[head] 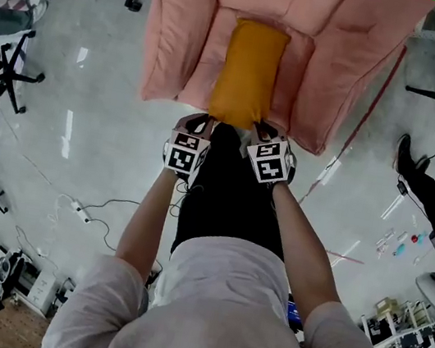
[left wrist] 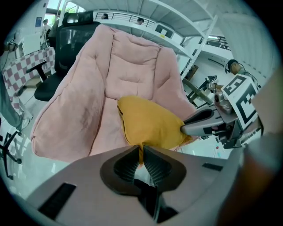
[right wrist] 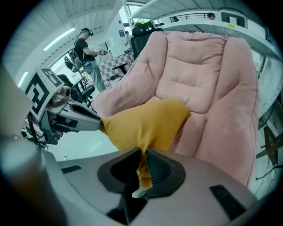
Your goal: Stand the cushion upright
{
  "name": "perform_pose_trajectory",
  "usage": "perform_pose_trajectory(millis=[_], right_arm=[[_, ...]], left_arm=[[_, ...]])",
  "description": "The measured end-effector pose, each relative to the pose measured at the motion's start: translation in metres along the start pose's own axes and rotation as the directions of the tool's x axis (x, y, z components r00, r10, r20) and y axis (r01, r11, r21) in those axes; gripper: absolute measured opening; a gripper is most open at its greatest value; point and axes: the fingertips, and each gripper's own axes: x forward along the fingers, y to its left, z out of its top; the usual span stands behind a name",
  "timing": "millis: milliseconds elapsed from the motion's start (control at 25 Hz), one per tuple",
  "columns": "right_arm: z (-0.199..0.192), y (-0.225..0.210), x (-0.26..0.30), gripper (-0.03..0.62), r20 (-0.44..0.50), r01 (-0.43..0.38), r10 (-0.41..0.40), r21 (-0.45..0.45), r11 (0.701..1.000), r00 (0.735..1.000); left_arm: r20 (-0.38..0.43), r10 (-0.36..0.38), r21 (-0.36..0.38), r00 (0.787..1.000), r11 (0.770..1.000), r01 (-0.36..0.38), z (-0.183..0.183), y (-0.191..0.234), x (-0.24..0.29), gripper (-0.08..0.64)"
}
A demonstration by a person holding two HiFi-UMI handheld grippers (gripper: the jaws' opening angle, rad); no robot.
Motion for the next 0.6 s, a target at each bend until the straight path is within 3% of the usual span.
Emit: perform_pose_trajectory(millis=[200,600], right_arm=[[0.009,-0.021,-0.003,0.060,-0.006,0.015,-0.015,0.017,1.000,1.000],[0.039,-0.022,-0.008,0.061,0.036,0.015,-0.016,0.044,0.999,0.999]], left_arm=[[-0.014,-0.027,0.050,1.000,0.998,0.028,0.022,-0.010,0.005,0.045],[-0.017,-0.037,0.073,0.999,0.997,0.038,0.054,0.003,-0.002,0.044]])
